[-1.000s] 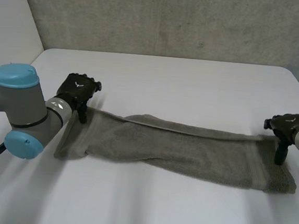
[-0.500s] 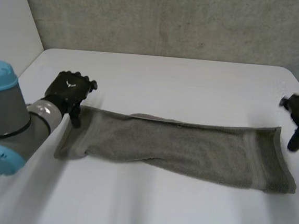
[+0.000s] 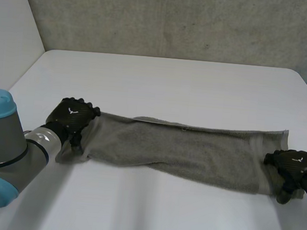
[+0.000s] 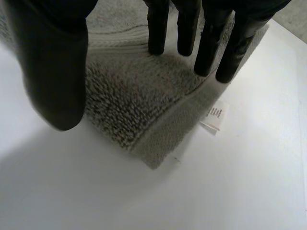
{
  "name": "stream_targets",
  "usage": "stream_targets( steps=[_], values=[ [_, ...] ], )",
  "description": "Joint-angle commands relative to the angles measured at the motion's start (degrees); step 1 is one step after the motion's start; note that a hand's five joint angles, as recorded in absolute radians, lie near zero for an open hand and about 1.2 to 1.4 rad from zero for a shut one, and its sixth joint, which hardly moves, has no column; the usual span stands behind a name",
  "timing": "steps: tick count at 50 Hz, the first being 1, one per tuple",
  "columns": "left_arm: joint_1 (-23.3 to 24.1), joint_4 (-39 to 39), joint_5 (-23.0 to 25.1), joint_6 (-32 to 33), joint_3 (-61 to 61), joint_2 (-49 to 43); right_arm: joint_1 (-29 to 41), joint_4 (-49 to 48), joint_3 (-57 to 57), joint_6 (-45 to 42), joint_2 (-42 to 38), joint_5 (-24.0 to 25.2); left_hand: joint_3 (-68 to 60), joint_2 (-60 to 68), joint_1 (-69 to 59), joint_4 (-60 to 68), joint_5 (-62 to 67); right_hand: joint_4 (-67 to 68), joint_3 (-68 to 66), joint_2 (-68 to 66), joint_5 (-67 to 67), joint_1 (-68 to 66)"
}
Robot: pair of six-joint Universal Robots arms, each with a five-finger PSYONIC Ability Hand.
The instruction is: Fold the towel.
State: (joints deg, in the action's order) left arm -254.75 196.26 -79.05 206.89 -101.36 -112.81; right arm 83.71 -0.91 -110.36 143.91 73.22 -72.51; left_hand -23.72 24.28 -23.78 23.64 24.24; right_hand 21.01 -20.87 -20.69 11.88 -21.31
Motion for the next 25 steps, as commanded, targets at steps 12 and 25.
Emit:
stream_targets(
  steps=[12, 25],
  values=[
    [0.13, 0.18, -0.05, 0.0, -0.24, -1.01, -1.45, -6.03, 2.08, 0.5, 1.2, -4.83, 1.73, -2.29, 1.79, -1.65, -12.25, 58.99, -59.13, -59.31, 58.12, -58.69],
    [0.84, 0.18, -0.14, 0.09, -1.91, -1.1, -2.15, -6.03, 3.4, 0.94, 3.42, -4.4, 2.41, -2.96, 2.46, -2.32, -12.93, 58.99, -59.13, -59.31, 58.12, -58.69]
  ],
)
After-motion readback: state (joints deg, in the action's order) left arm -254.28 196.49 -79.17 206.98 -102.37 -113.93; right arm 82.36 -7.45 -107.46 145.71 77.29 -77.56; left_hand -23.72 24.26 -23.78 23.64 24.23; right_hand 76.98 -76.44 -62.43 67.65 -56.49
